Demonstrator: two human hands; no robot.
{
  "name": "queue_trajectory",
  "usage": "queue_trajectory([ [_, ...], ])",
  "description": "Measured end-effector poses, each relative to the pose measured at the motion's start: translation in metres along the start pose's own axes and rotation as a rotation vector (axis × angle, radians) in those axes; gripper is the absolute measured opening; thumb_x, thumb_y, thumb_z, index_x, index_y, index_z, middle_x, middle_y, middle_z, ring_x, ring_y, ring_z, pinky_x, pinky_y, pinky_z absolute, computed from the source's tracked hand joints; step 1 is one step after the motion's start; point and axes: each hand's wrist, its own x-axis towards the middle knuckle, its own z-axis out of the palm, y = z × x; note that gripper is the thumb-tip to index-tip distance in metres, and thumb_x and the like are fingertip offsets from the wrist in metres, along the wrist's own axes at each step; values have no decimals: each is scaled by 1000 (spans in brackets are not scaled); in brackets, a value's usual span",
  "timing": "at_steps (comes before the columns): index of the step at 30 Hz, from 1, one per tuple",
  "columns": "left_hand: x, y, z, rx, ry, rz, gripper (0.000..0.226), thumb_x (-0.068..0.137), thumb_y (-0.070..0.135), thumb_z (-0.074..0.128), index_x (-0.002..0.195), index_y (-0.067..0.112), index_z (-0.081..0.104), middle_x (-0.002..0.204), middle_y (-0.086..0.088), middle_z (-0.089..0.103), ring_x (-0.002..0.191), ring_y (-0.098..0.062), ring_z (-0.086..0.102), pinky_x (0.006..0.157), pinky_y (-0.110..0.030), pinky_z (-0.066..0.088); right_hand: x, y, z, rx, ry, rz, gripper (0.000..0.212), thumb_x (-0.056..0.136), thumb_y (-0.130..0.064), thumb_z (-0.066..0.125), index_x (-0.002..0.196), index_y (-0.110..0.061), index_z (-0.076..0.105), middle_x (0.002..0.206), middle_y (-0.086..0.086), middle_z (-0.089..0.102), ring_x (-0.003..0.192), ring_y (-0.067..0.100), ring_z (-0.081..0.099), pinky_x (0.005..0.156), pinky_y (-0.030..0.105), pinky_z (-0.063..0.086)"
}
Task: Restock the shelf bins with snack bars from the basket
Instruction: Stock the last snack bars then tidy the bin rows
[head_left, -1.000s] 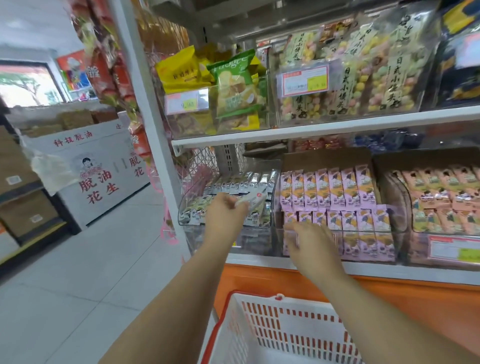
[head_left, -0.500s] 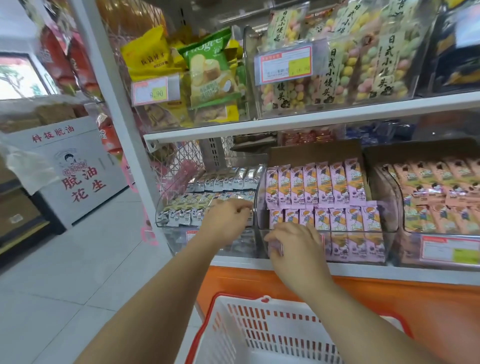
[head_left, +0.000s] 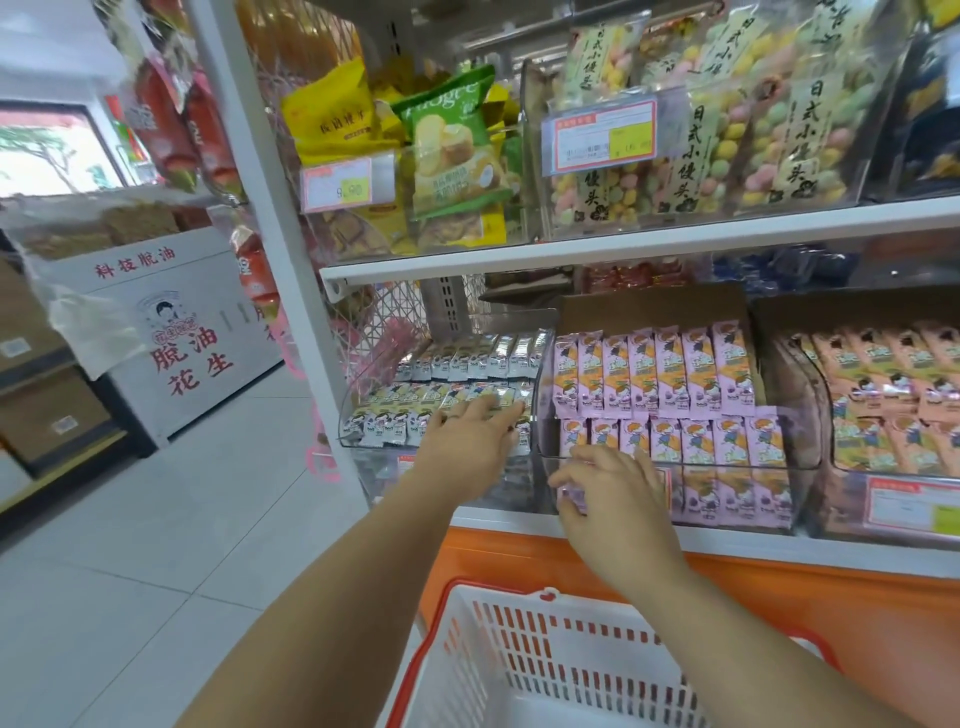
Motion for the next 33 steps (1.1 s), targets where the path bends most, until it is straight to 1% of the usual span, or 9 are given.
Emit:
queue_trajectory([
  [3,-12,-13,3,-91,146,-13,45,102,35,30,147,32,28,155,0,24,143,-23,19,117,-49,11,0,-11,-4,9,32,-5,34,94,-26,51,127,-34,54,147,-11,37,139,9,26,117,34,-9],
  [7,-29,-62,1,-150,257,-156,49,101,35,35,148,23,28,154,-5,26,140,-27,24,115,-45,21,8,-35,-3,-37,4,-137,45,98,-28,43,142,-31,37,151,-12,28,143,7,15,114,32,-14],
  [10,-36,-91,1,-129,171,-187,53,101,39,33,150,21,21,157,-5,19,142,-28,20,116,-40,21,20,-51,7,-89,-56,-229,52,99,-25,41,148,-25,26,157,-6,18,146,12,5,110,27,-18],
  [13,-31,-108,8,-140,121,-151,56,100,44,29,151,23,17,159,-6,12,145,-27,13,118,-41,18,36,-64,23,-92,-119,-288,55,100,-23,39,151,-19,18,160,-3,8,147,15,-1,114,26,-9],
  [18,-11,-116,16,-172,89,-65,54,101,48,24,151,31,13,160,-4,10,147,-21,7,117,-36,7,62,-70,51,-191,-157,-271,67,100,-37,39,153,-15,4,160,2,0,147,21,-5,117,33,-9],
  [20,-7,-119,27,-107,89,-47,60,96,61,12,151,37,8,160,-1,8,147,-20,5,119,-38,5,68,-69,59,-261,-156,-283,68,98,-44,39,152,-20,6,160,2,0,147,26,-3,117,42,-6],
  [23,-5,-124,39,-21,140,-29,77,79,72,-11,149,43,4,160,0,9,147,-22,8,119,-41,10,70,-69,63,-332,-153,-321,64,96,-51,39,151,-31,13,160,0,10,145,30,8,115,49,3],
  [29,-1,-118,34,-37,203,-56,78,77,69,-1,145,42,26,156,12,22,141,-23,24,114,-42,22,86,-73,58,-397,-124,-298,53,99,-51,25,148,-31,21,152,-7,28,135,25,25,104,46,20],
  [33,3,-114,32,-76,204,-68,79,76,69,3,139,36,38,151,10,32,138,-25,30,112,-45,26,92,-72,63,-380,-131,-264,50,101,-46,24,147,-27,25,148,-6,33,134,25,24,106,46,21],
])
